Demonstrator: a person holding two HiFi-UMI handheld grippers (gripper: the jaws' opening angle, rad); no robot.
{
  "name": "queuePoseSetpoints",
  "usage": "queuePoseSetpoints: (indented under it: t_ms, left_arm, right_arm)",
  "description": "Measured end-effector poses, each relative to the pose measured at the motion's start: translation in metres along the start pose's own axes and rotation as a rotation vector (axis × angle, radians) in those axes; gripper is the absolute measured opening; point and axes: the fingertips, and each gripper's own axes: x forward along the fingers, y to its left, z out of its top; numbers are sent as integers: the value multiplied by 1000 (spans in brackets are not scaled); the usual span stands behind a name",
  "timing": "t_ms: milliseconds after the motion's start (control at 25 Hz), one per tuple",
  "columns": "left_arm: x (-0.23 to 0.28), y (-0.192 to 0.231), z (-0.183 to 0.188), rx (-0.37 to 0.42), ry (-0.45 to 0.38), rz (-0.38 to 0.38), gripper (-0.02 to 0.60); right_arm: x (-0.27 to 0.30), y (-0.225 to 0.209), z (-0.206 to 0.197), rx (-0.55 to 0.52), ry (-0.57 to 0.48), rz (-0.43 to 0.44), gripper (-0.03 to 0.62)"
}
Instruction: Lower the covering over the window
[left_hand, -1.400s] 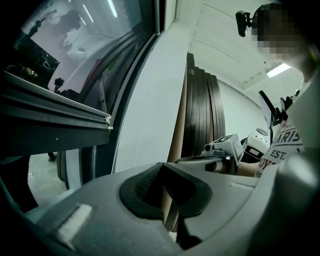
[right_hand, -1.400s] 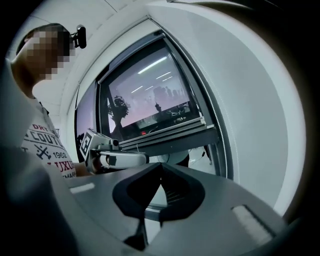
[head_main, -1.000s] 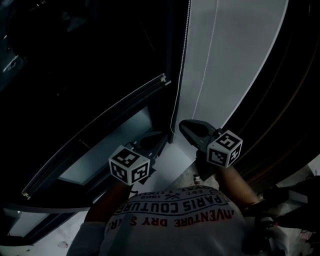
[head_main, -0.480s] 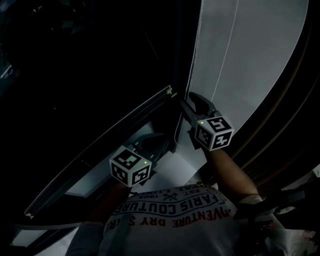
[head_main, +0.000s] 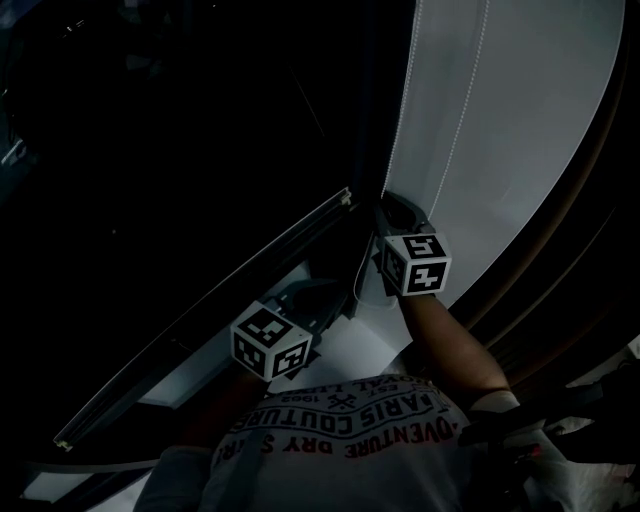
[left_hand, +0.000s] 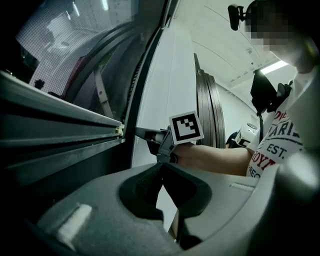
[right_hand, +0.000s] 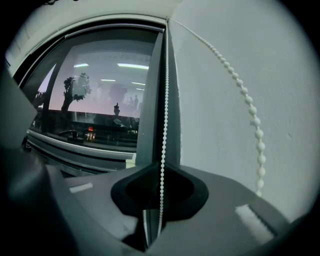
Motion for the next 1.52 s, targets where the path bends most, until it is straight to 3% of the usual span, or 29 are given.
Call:
queuePoseSetpoints:
  t_ms: [80,520,840,1280,1520]
  left_arm:
    - [-1,2,-1,0,4,0,2]
    - [-4,0,4,-24,-26,20,2]
    - [-4,-25,19,-20,-49,54,2]
    - [11,-71,22,-25,-53,86,2]
    - [17,-101,18,-15,-53,101,2]
  right_arm:
    - [-1,1,0,-4,-3,3,4]
    - [-43,37,-2,12,-30,251,8]
    - [-84,46,-12,24,-13,363,6]
    - [-136,37,-22,22,-18,418,5]
    - [-166,36,-51,12,51,458,5]
